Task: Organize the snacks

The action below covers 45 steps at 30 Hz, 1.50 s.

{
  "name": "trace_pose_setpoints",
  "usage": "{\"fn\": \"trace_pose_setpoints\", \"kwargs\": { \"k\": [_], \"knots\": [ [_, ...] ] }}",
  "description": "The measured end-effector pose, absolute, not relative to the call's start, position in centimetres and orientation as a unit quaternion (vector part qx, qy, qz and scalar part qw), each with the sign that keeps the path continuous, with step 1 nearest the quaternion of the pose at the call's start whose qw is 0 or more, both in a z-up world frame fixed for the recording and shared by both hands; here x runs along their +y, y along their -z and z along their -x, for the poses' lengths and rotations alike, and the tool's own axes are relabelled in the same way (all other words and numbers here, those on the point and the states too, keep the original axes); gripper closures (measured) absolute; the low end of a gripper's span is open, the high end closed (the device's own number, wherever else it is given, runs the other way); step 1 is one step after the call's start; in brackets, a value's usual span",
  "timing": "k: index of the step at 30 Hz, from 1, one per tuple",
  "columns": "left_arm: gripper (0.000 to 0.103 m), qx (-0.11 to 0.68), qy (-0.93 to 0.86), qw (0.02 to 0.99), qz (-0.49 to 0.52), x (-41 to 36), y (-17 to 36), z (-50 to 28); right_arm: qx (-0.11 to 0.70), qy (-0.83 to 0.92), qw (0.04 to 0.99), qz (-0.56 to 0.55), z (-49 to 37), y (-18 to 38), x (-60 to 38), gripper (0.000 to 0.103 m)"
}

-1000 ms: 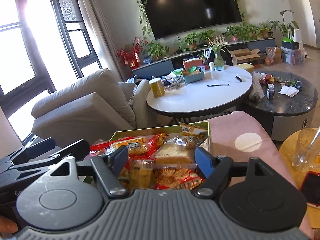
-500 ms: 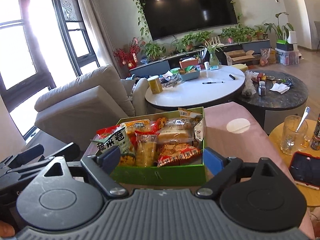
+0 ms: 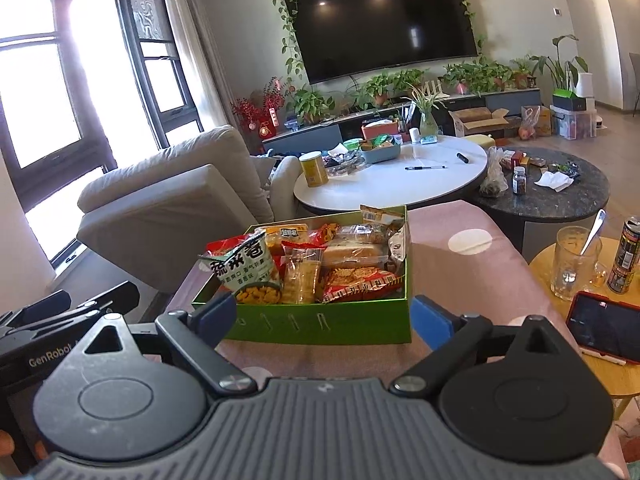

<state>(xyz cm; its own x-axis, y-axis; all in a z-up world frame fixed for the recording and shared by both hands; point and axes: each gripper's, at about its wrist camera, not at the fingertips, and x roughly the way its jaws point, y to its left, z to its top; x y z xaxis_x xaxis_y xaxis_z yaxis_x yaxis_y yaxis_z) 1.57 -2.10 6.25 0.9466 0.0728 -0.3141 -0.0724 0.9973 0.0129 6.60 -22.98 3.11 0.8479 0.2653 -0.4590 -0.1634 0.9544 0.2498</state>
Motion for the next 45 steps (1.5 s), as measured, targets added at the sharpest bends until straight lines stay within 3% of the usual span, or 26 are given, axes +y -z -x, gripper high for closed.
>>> {"fn": "trace_pose_setpoints", "kwargs": {
  "k": [22,45],
  "knots": [
    [0.0,0.206,-0.057,0.977,-0.008,-1.8,-4.5,-1.6,0.258,-0.135,0.955,-0.063,-5.3,-2.0,-21.0,0.033],
    [0.0,0.204,-0.039,0.978,-0.008,-2.0,-4.4,-1.4,0.267,-0.135,0.952,-0.061,-5.2,-1.9,-20.5,0.033]
  ]
}}
